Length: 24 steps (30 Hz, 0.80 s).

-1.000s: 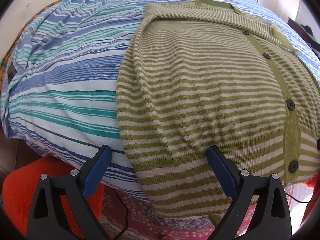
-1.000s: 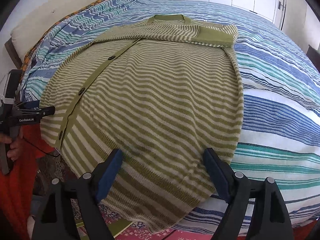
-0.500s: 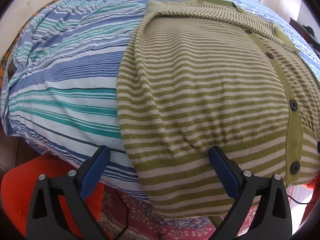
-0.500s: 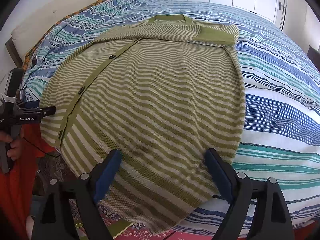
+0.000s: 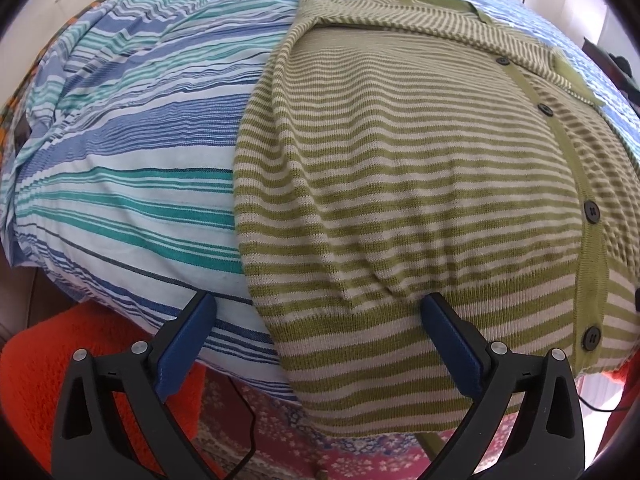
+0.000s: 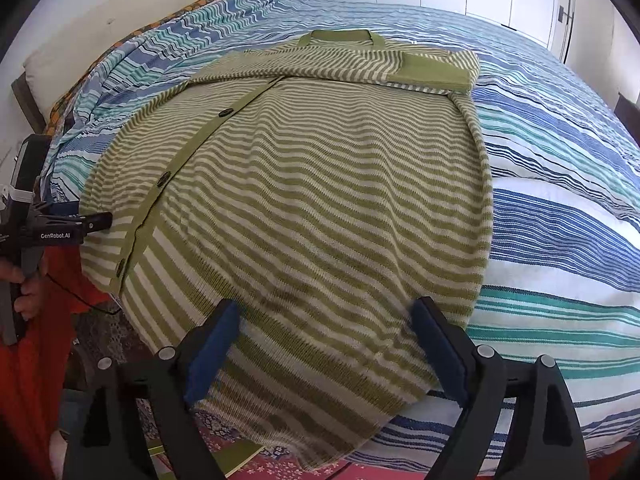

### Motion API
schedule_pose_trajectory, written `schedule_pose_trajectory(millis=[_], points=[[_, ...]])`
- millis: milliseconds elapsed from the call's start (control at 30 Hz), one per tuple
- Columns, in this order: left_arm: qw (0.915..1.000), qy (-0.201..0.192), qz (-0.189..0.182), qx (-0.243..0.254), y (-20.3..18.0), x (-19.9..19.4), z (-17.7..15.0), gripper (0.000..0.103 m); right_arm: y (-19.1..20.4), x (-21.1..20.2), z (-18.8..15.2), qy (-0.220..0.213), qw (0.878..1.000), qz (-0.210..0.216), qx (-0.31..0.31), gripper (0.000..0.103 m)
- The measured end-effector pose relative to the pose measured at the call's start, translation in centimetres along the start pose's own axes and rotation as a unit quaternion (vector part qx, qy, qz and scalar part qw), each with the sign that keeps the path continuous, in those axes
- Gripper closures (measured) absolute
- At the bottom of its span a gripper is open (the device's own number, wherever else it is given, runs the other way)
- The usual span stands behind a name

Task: Fold small clothes
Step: 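Move both tools to the cardigan hem and position the fingers there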

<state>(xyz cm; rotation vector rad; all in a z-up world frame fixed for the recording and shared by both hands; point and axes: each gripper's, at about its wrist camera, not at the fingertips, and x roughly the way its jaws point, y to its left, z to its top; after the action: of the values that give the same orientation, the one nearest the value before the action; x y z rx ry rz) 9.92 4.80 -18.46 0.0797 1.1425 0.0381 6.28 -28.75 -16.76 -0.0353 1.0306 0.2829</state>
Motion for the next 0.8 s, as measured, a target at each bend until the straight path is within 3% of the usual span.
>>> schedule_pose_trajectory(millis=[800], points=[[0.9999,0.008,0.004,0.015,-0.84,0.03,-0.47,0.0,0.55,0.3,-0.01,0.002,1.0,-0.003,-0.009,0.01]])
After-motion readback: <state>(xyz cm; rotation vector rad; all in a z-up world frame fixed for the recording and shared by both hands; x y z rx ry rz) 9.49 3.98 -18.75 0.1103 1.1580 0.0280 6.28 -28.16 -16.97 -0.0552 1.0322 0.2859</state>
